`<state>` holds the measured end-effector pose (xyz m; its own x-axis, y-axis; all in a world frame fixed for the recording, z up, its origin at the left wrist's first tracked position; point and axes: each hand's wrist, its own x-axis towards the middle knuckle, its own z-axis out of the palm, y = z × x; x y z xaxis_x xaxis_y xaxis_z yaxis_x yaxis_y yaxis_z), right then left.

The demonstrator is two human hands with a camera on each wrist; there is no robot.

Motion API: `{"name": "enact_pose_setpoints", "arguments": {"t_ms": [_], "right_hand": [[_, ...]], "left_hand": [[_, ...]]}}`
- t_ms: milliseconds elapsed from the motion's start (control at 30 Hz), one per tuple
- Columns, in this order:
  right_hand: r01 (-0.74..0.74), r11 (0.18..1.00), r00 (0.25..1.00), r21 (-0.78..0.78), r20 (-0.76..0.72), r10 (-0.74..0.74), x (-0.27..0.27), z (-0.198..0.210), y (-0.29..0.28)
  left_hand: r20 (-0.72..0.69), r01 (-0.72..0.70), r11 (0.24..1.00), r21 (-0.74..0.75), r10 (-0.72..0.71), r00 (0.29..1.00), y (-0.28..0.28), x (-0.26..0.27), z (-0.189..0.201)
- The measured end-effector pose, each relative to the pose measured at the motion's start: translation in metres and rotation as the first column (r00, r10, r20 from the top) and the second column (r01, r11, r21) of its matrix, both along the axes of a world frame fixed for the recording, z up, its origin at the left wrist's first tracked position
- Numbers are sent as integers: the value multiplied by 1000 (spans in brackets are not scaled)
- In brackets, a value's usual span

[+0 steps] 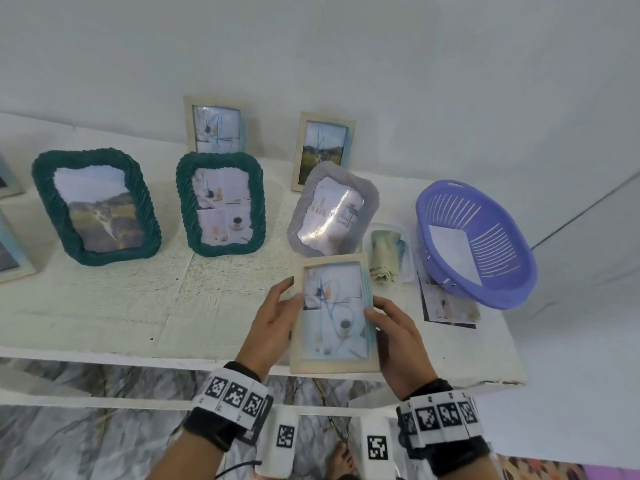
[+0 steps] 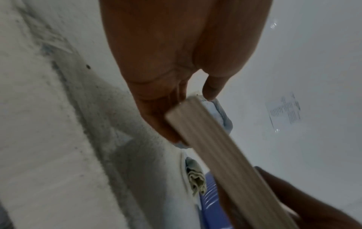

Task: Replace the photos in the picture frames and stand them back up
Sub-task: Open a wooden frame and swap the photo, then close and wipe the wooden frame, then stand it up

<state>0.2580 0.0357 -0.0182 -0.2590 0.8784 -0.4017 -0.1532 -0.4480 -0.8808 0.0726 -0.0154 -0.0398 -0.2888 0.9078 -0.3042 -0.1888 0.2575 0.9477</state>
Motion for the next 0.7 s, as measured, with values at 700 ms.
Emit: {"name": "enact_pose_setpoints", "arguments": {"t_ms": [700], "right_hand": [[-505, 857, 46, 103, 995, -93, -25, -20, 152]], "left_hand": [[-127, -234, 962, 142, 252, 959, -18, -29, 2]]}}
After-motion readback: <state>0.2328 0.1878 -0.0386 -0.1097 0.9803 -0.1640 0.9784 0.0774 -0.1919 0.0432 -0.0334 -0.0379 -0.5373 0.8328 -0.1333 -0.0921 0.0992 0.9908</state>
